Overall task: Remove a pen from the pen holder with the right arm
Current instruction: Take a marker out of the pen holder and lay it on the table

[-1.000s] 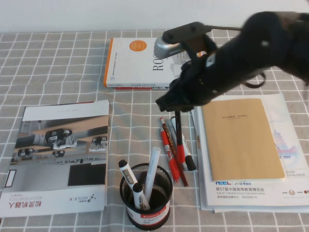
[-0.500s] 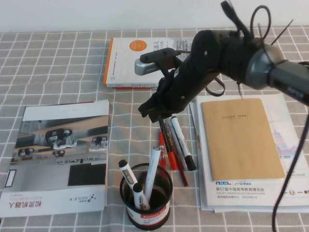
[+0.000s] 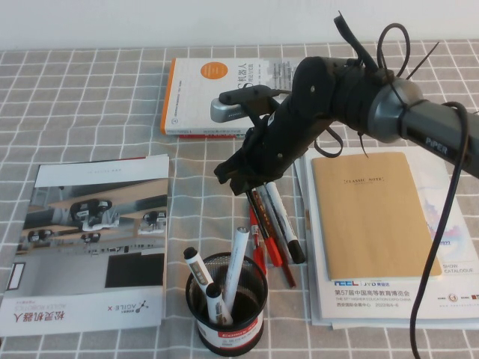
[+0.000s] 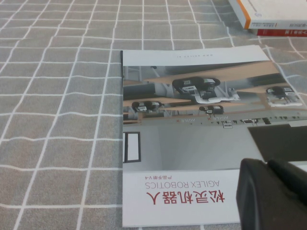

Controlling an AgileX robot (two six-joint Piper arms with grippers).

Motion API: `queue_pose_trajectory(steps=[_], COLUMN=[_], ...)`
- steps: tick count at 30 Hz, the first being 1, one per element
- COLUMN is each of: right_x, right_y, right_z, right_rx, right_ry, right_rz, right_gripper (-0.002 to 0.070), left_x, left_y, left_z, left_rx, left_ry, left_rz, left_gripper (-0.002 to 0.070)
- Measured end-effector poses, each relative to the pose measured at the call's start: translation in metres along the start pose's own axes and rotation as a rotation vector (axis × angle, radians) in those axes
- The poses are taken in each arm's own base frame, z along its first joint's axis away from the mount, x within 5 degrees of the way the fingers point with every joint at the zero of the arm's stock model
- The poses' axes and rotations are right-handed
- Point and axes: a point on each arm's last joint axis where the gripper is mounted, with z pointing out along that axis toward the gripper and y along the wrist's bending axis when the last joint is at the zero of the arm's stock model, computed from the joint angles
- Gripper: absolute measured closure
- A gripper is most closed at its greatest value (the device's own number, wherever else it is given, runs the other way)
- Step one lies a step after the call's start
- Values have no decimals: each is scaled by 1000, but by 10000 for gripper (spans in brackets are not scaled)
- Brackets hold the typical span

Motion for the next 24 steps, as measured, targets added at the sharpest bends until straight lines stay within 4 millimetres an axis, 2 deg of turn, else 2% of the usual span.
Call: queue_pose_trajectory(steps=[4, 8, 10, 14, 18, 21, 24], right_x=[0, -1, -1, -1, -3, -3, 2], right_y=[-2, -9, -12, -12, -11, -1, 14], right_z=[2, 4, 5, 6, -1, -25, -60], right_rx=[0, 8, 12, 16, 23, 37, 60], right_ry=[-2, -9, -10, -14, -31, -62, -110], right_rz=[6, 53, 63, 82, 82, 50, -1], right_gripper=[631, 527, 446, 374, 362, 395, 477], left_x=[0, 0, 0, 0, 0, 0, 0], left_y=[0, 0, 0, 0, 0, 0, 0], left_z=[0, 0, 0, 0, 0, 0, 0], left_rx=[0, 0, 0, 0, 0, 0, 0], left_ry=[0, 0, 0, 0, 0, 0, 0], left_rz=[0, 0, 0, 0, 0, 0, 0], left_gripper=[678, 678, 678, 678, 678, 678, 678])
